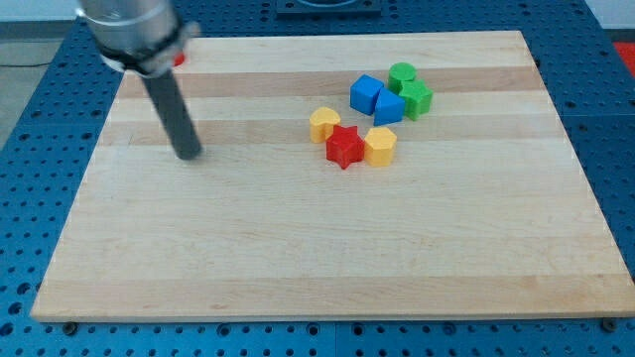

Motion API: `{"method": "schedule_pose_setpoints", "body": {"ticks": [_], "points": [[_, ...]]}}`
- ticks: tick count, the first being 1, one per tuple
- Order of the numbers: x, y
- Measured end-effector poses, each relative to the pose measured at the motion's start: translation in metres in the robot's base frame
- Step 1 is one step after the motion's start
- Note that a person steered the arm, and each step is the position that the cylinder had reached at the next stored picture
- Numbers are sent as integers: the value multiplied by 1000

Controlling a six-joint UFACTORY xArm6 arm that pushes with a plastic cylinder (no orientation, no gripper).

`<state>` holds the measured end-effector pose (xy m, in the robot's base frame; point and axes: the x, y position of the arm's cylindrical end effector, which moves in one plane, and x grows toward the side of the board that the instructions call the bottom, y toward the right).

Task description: Move the yellow hexagon closer to the blue cube

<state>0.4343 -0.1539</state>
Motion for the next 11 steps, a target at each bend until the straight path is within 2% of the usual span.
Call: {"method": "schedule_pose_setpoints", "body": {"ticks": [1,2,3,4,6,11], "points": [[35,90],[45,173],[22,237],[19,234],[-16,230],[-54,178]]}}
